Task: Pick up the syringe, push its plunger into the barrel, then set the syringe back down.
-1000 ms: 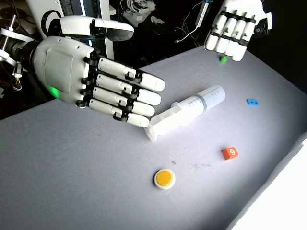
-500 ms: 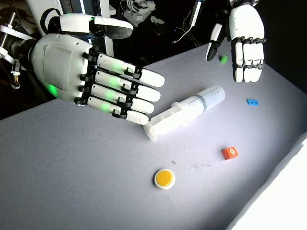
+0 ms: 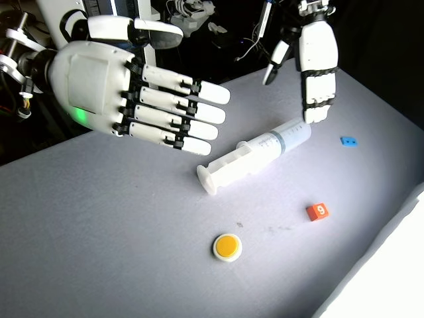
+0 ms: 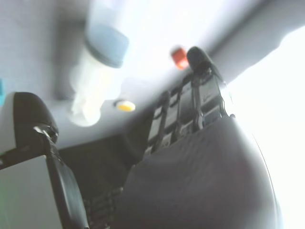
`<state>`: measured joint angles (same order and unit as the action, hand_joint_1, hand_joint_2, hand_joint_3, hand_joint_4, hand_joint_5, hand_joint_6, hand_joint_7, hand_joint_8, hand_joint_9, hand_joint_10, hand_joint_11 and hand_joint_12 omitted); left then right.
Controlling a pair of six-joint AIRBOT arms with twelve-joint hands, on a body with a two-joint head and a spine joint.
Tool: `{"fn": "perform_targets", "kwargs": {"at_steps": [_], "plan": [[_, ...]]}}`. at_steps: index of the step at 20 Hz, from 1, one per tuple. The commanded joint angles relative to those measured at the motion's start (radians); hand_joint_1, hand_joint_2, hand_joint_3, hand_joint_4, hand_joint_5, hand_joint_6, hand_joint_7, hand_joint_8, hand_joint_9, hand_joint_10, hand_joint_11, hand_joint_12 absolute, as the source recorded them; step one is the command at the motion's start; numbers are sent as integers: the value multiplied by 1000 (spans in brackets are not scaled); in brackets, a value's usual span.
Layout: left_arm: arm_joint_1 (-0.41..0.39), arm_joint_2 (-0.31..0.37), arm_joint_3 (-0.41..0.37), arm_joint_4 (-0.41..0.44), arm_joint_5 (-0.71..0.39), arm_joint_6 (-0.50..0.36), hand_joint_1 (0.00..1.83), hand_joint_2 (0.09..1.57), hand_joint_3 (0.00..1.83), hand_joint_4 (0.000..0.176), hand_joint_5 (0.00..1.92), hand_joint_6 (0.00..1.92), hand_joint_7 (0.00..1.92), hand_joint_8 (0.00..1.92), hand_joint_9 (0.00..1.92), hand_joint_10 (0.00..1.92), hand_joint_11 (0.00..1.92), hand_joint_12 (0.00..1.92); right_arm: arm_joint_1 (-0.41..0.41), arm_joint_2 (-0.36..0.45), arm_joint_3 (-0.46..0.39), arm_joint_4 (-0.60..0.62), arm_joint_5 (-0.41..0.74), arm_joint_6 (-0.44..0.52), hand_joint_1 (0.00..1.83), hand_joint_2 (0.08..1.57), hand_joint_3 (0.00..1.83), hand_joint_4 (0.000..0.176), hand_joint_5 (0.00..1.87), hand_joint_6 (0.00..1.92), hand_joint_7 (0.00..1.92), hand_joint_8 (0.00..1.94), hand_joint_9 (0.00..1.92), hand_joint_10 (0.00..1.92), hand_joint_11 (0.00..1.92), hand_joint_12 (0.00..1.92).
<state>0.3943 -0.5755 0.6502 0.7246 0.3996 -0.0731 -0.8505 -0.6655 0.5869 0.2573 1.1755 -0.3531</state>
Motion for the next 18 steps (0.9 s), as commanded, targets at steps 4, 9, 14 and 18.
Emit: {"fn": "perform_targets", "kwargs": {"at_steps": [4,9,14,18], "plan": [[6,-47,11,27,-19,-12,973,920,0,0,0,0,0,0,5,1,0,516,25,28,-35,-23,126,-76,0,1266,0,0,0,0,0,0,0,0,0,0],[11,-129,54,27,-2,-19,951,937,2,0,0,0,0,0,0,0,0,464,36,27,-43,5,127,-91,0,1255,0,0,0,0,0,0,0,0,0,0],[22,-221,110,26,33,-44,961,915,0,0,0,0,0,0,0,0,0,350,33,40,-43,10,146,-81,0,1258,0,0,4,2,0,0,0,0,0,0],[25,-278,152,21,67,-49,947,919,2,0,0,0,0,0,0,0,0,412,20,41,-43,28,143,-70,0,1254,0,0,0,0,0,0,0,0,0,0]]}}
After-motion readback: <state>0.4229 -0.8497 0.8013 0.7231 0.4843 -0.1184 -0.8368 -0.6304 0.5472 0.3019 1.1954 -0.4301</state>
